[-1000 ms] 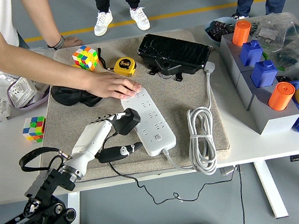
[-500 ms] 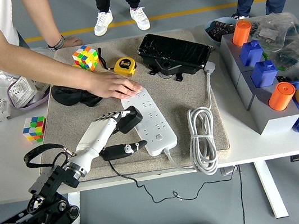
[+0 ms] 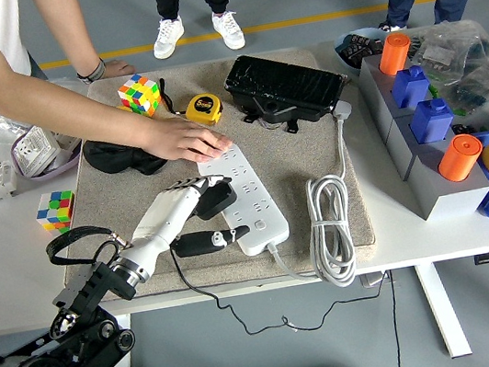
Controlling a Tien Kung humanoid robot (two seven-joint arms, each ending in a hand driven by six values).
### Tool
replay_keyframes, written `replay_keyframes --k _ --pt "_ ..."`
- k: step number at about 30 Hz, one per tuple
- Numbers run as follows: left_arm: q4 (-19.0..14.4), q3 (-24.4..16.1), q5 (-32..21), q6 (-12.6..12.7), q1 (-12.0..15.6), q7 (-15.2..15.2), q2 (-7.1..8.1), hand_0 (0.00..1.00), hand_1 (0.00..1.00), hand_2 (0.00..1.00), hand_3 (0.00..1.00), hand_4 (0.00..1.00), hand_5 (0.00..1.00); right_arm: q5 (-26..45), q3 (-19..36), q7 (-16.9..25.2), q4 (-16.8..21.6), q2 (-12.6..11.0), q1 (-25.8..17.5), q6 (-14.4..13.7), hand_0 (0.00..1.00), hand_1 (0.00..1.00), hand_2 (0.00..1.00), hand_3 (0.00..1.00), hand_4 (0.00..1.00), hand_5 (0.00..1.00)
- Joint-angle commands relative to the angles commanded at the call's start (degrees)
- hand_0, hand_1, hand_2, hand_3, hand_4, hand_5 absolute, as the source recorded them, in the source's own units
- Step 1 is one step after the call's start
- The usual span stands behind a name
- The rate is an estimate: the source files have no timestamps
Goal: Put the plug near the board,insert it into the board,press the button,pull the plug out
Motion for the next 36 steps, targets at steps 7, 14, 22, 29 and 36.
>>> replay_keyframes --k 7,14,22,29,36 --pt "0.46 0.88 -0.17 -0.42 -0.98 0.47 -0.46 0.847 0.862 0.859 0.827 0.933 0.734 0.07 0.05 0.01 0.0 -0.03 0.0 0.02 0.599 0.595 0.543 0.545 0.765 0.227" --pt "-0.1 0.64 -0.45 -0.28 -0.57 0.13 -0.08 0.846 0.862 0.858 0.825 0.937 0.737 0.12 0.08 0.13 0.0 0.02 -0.06 -0.04 0.599 0.595 0.545 0.546 0.765 0.227" --pt "-1.0 -0.16 -0.15 0.92 0.32 -0.69 1.16 0.839 0.859 0.854 0.821 0.944 0.745 0.16 -0.08 0.22 0.0 -0.02 0.03 -0.05 0.599 0.595 0.545 0.544 0.764 0.227" --pt "-0.74 0.28 0.58 0.71 0.78 0.01 1.88 0.837 0.859 0.852 0.818 0.944 0.744 0.18 -0.09 0.33 0.02 -0.07 -0.02 -0.06 0.598 0.594 0.545 0.545 0.764 0.227" --pt "0.29 1.18 0.81 0.41 0.19 0.51 1.14 0.838 0.857 0.85 0.818 0.944 0.745 0.22 -0.22 0.52 0.08 -0.22 -0.03 -0.14 0.598 0.594 0.544 0.544 0.765 0.226"
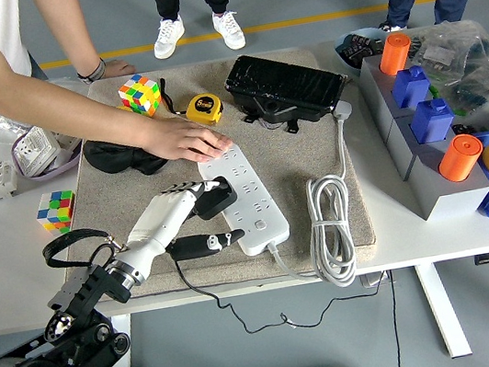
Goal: Put the plug near the board,insert it into the board,press the button,pull the plug out
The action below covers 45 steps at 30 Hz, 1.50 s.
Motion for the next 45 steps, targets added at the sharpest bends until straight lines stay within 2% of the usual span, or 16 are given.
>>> replay_keyframes --k 18,23,28,32,36,39,40,43,45 --pt "1.72 1.52 -0.24 -0.63 -2.06 0.75 -1.84 0.835 0.853 0.845 0.814 0.943 0.748 0.05 0.36 0.12 -0.03 0.15 -0.07 -0.07 0.599 0.594 0.543 0.544 0.77 0.223" --pt "2.49 1.77 -0.61 -0.77 -2.3 0.82 -2.02 0.835 0.852 0.843 0.813 0.942 0.749 -0.01 0.46 0.16 0.05 0.18 0.0 -0.1 0.597 0.593 0.543 0.544 0.771 0.222" --pt "1.83 1.3 -0.87 -0.5 -2.23 0.2 -1.87 0.833 0.851 0.843 0.81 0.941 0.746 -0.27 0.74 0.21 0.27 0.18 -0.04 -0.13 0.597 0.593 0.542 0.543 0.773 0.221" --pt "-0.43 0.65 -1.37 -0.41 -2.01 -0.27 -1.46 0.833 0.851 0.843 0.81 0.941 0.746 -0.32 0.88 0.24 0.28 0.22 -0.04 -0.14 0.597 0.593 0.542 0.543 0.773 0.221" --pt "-4.03 0.25 -2.23 -0.65 -1.62 -0.22 -0.77 0.835 0.851 0.842 0.804 0.941 0.745 -0.36 0.98 0.27 0.3 0.18 -0.08 -0.15 0.597 0.594 0.542 0.543 0.773 0.221" --pt "-8.3 -0.02 -3.41 -1.35 -1.05 0.26 0.0 0.835 0.851 0.842 0.804 0.941 0.745 -0.34 0.88 0.26 0.27 0.16 -0.09 -0.15 0.597 0.594 0.542 0.543 0.773 0.221" --pt "-9.71 -0.08 -3.82 -1.75 -0.9 0.62 0.22 0.755 0.763 0.77 0.779 0.941 0.737 -0.36 0.9 0.26 0.29 0.17 -0.1 -0.14 0.597 0.592 0.542 0.543 0.773 0.221" --pt "-14.11 -0.29 -4.75 -3.92 -0.6 2.8 0.81 0.755 0.763 0.77 0.779 0.941 0.737 -0.36 0.85 0.24 0.29 0.18 -0.13 -0.13 0.597 0.592 0.542 0.543 0.773 0.221" --pt "-16.98 -0.53 -5.9 -6.3 -0.43 5.38 1.19 0.755 0.763 0.77 0.779 0.941 0.737 -0.38 0.8 0.23 0.29 0.16 -0.18 -0.13 0.597 0.592 0.542 0.543 0.773 0.221"
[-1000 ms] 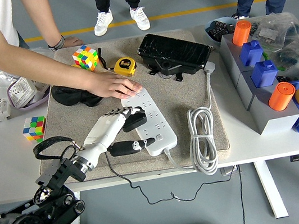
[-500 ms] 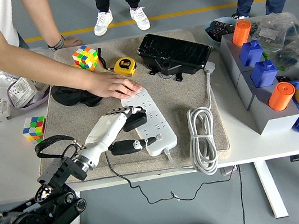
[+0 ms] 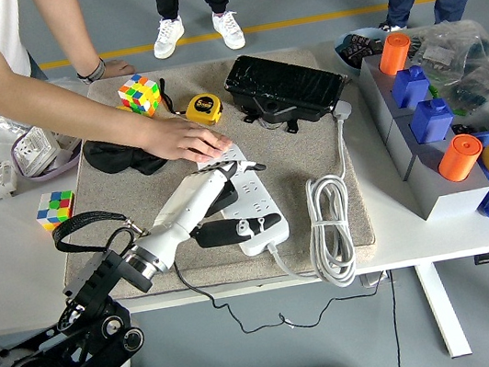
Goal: Put the plug near the board,insert it into the board,press the button,pull the plug out
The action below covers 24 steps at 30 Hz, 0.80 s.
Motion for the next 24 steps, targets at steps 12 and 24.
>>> replay_keyframes --k 12,24 --pt "-8.63 1.05 -0.46 -19.21 -2.55 22.33 0.34 0.142 0.201 0.298 0.781 0.724 0.068 0.0 -0.24 -0.1 0.03 -0.25 0.1 0.05 0.597 0.593 0.542 0.544 0.777 0.218" --pt "-6.3 1.68 -0.93 -26.06 -4.94 31.93 -0.97 0.059 0.111 0.179 0.916 0.739 0.002 0.18 -0.92 -0.05 0.03 -0.69 0.18 0.08 0.598 0.592 0.542 0.544 0.778 0.219"
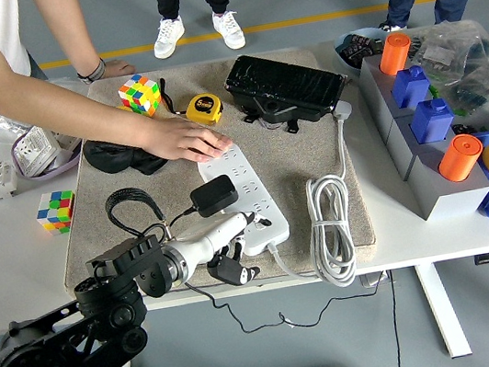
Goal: Put the plug near the board,insert it into the board,press the button,pull the plug out
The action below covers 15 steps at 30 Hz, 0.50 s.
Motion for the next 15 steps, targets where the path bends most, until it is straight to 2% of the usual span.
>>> replay_keyframes --k 15 --pt "3.05 1.18 0.52 -0.45 -0.3 0.34 -0.31 0.06 0.112 0.179 0.904 0.754 0.002 -0.02 -0.07 0.08 0.08 -0.1 -0.09 0.0 0.599 0.593 0.542 0.544 0.778 0.218"
